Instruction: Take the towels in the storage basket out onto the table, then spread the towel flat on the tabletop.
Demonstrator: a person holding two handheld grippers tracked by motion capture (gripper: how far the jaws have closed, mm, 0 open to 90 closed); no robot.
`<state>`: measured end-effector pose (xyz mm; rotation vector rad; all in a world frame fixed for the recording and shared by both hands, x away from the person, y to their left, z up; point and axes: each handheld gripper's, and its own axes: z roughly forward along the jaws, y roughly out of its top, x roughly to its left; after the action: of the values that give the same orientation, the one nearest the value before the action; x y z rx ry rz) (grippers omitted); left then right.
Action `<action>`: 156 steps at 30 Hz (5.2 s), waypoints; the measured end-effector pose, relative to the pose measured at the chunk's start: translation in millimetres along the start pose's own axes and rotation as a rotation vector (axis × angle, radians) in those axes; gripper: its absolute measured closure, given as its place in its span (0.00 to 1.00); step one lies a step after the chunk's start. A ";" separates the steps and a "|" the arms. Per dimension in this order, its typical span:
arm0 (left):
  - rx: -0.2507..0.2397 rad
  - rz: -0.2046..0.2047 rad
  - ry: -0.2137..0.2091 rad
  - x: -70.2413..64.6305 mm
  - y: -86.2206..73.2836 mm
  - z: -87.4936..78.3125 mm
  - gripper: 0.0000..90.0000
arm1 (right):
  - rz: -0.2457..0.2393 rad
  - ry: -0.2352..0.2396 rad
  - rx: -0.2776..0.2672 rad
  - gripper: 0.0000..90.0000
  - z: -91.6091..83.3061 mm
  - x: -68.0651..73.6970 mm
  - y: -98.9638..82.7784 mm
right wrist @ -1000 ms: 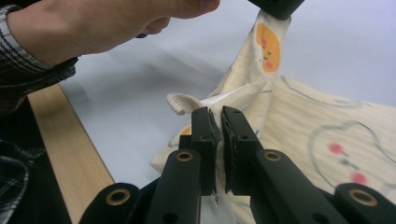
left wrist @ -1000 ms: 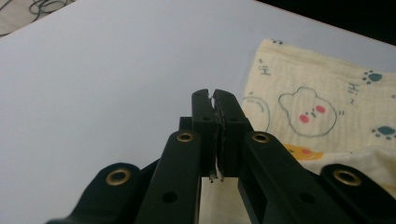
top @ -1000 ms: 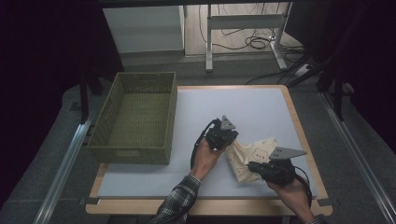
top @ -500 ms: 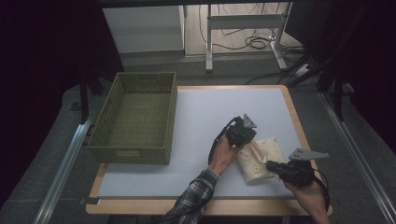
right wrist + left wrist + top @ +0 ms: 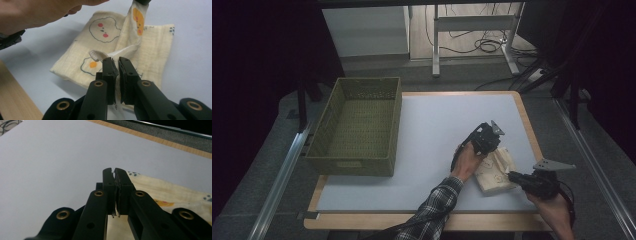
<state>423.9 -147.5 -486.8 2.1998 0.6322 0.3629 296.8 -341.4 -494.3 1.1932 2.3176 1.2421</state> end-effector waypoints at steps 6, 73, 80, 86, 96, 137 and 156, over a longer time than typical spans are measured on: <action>-0.044 -0.084 -0.018 2.6 -0.7 8.6 0.71 | 0.009 -0.032 0.024 0.91 7.0 -7.4 -6.6; 0.096 -0.075 -0.047 27.3 -57.0 -46.8 0.98 | 0.075 -0.053 0.090 0.96 -0.8 -16.7 -0.3; 0.131 -0.125 -0.053 30.8 -65.9 -39.4 0.64 | 0.066 -0.123 0.111 0.67 3.6 -20.7 -9.7; 0.152 -0.170 -0.056 37.2 -75.4 -32.9 0.51 | 0.066 -0.145 0.123 0.58 8.9 -17.4 -14.5; 0.130 -0.202 -0.109 33.9 -80.3 -35.2 0.74 | 0.089 -0.108 0.138 0.85 15.6 -6.2 -14.5; 0.077 -0.110 0.109 79.3 -68.3 -139.6 0.94 | -0.005 0.049 0.051 0.92 42.8 43.4 71.7; 0.077 -0.117 0.194 106.9 -68.0 -182.3 0.94 | -0.037 0.119 0.032 0.91 71.1 65.8 108.3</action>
<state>409.3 62.9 -417.5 2.2046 0.8895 0.5023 353.5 -218.0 -442.6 1.1091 2.4417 1.3002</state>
